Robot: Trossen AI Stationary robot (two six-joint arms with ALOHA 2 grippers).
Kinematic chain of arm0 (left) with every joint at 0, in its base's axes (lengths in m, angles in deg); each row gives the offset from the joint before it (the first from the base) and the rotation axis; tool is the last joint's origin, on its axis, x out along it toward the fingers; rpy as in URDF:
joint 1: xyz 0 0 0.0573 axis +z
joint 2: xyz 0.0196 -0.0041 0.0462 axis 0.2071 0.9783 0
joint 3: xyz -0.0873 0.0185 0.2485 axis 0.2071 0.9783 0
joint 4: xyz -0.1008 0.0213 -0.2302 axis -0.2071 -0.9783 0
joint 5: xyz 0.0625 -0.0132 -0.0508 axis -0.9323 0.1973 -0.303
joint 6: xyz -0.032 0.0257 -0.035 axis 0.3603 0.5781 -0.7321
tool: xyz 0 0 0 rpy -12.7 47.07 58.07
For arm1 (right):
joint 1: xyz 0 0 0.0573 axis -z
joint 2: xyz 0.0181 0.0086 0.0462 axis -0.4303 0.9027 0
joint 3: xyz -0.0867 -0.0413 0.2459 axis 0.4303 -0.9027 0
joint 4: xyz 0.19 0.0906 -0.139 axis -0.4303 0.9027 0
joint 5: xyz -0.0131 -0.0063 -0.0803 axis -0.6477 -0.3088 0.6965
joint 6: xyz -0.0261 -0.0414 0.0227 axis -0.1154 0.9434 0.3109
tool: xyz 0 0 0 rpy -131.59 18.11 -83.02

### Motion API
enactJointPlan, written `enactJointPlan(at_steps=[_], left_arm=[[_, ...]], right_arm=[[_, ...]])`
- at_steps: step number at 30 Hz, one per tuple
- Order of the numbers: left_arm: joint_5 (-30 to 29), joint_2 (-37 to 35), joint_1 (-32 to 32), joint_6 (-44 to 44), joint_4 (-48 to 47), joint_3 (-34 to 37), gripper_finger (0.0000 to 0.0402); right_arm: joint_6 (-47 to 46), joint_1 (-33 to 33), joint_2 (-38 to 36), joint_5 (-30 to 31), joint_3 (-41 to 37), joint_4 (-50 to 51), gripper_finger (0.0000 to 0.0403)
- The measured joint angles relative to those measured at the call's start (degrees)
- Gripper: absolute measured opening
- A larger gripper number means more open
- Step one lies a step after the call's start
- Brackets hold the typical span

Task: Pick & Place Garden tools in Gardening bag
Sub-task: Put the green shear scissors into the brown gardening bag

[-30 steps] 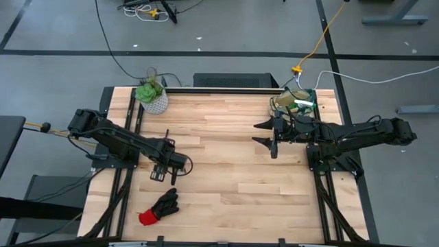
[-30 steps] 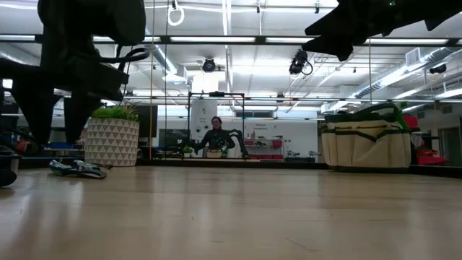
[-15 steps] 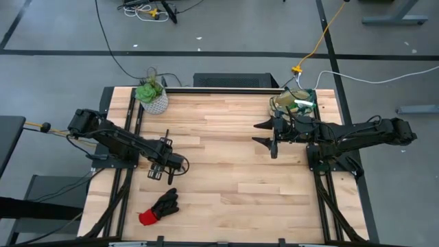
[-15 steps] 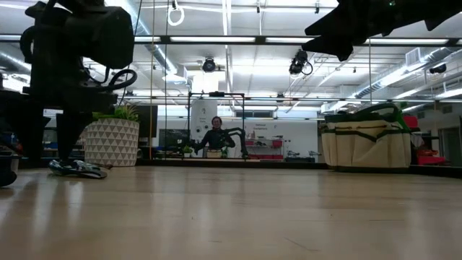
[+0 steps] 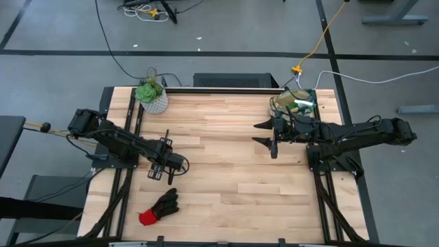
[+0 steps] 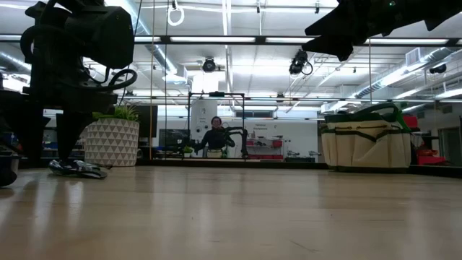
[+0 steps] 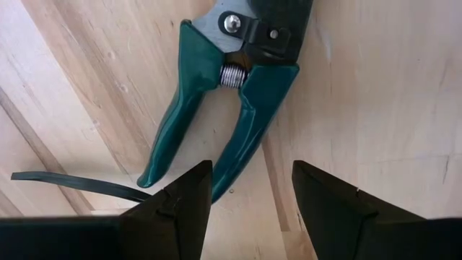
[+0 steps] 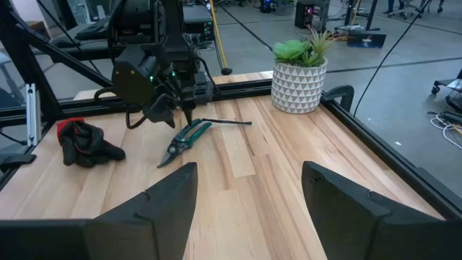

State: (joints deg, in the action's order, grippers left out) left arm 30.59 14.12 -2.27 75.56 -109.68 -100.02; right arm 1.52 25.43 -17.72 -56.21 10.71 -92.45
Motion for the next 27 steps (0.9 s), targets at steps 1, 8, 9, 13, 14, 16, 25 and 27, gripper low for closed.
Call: enactJointPlan(at_steps=[1, 8, 9, 13, 14, 16, 25, 27], left_arm=[[0.0, 0.0, 0.0, 0.0, 0.0, 0.0, 0.0199], [0.0, 0.0, 0.0, 0.1, 0.1, -0.8, 0.0199], [0.0, 0.0, 0.1, 0.3, 0.6, -1.2, 0.0199], [0.4, 0.0, 0.8, 0.1, 3.3, -1.3, 0.0199], [0.4, 0.0, 1.0, 0.1, 4.0, -1.3, 0.0199], [0.4, 0.0, 1.5, 0.1, 4.6, -1.3, 0.0199], [0.4, 0.0, 2.5, 0.1, 5.3, -1.3, 0.0182], [-0.1, 0.0, 2.5, 1.4, 6.0, -1.3, 0.0179]], right_arm=[[0.0, 0.0, 0.0, 0.0, 0.0, 0.0, 0.0252], [0.0, 0.0, 0.0, 0.0, 0.0, 0.0, 0.0252], [0.0, 0.0, 0.0, 0.0, 0.0, 0.0, 0.0252], [0.0, 0.0, 0.0, 0.0, 0.0, 0.0, 0.0252], [0.0, 0.0, 0.0, 0.0, 0.0, 0.0, 0.0252], [0.0, 0.0, 0.0, 0.0, 0.0, 0.0, 0.0252], [0.0, 0.0, 0.0, 0.0, 0.0, 0.0, 0.0252], [0.0, 0.0, 0.0, 0.0, 0.0, 0.0, 0.0252]])
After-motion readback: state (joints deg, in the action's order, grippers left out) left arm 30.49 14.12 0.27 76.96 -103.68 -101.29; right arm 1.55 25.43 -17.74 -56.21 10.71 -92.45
